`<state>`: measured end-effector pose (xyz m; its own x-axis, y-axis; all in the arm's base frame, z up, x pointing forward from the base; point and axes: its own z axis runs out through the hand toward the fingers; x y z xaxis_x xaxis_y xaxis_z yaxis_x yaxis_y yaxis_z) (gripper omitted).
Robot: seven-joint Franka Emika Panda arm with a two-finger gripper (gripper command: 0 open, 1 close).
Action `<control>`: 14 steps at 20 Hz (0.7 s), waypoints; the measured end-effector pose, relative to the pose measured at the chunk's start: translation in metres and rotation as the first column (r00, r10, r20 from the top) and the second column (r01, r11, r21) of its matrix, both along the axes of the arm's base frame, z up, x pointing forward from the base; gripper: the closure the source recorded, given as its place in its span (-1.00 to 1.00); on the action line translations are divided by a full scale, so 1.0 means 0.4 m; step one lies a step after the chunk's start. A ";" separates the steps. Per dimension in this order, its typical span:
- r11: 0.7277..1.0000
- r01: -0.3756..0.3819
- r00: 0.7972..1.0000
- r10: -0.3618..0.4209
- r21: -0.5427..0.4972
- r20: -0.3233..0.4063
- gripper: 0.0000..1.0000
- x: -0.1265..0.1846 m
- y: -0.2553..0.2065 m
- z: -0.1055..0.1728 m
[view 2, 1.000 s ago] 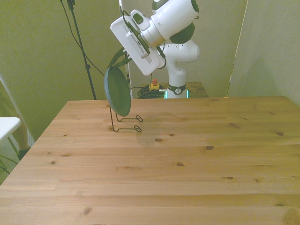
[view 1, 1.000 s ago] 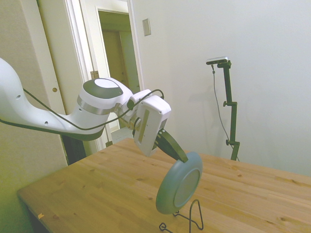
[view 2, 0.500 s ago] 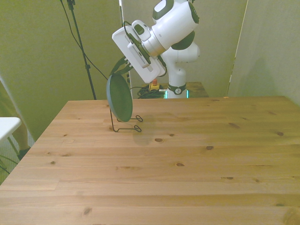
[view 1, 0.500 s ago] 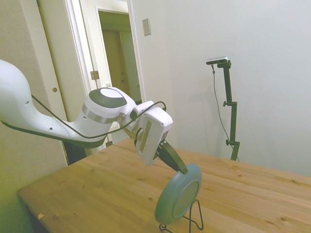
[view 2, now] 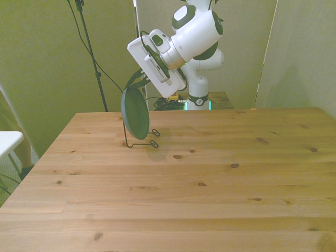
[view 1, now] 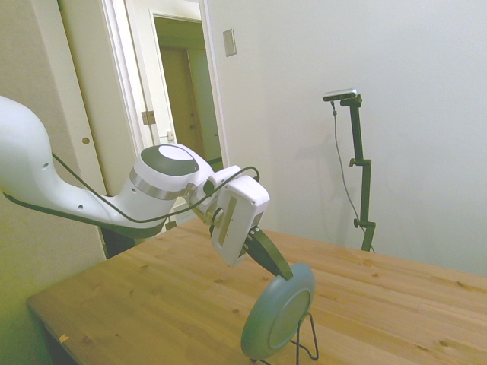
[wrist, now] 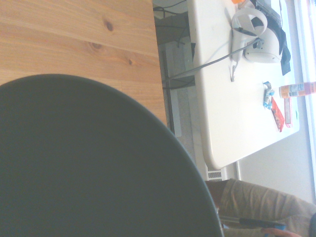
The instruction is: Load the plate
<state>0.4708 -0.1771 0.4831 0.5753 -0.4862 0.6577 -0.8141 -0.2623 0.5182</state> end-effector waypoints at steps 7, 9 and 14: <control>1.000 -0.005 1.000 0.005 -0.014 -0.017 1.00 -0.002 0.001 -0.028; 1.000 -0.006 1.000 0.005 -0.022 -0.014 -1.00 -0.001 0.004 -0.033; 1.000 0.000 1.000 0.000 -0.029 -0.003 -1.00 0.001 0.004 -0.038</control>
<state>0.4711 -0.1755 0.4681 0.5770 -0.4671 0.6700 -0.8127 -0.2469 0.5278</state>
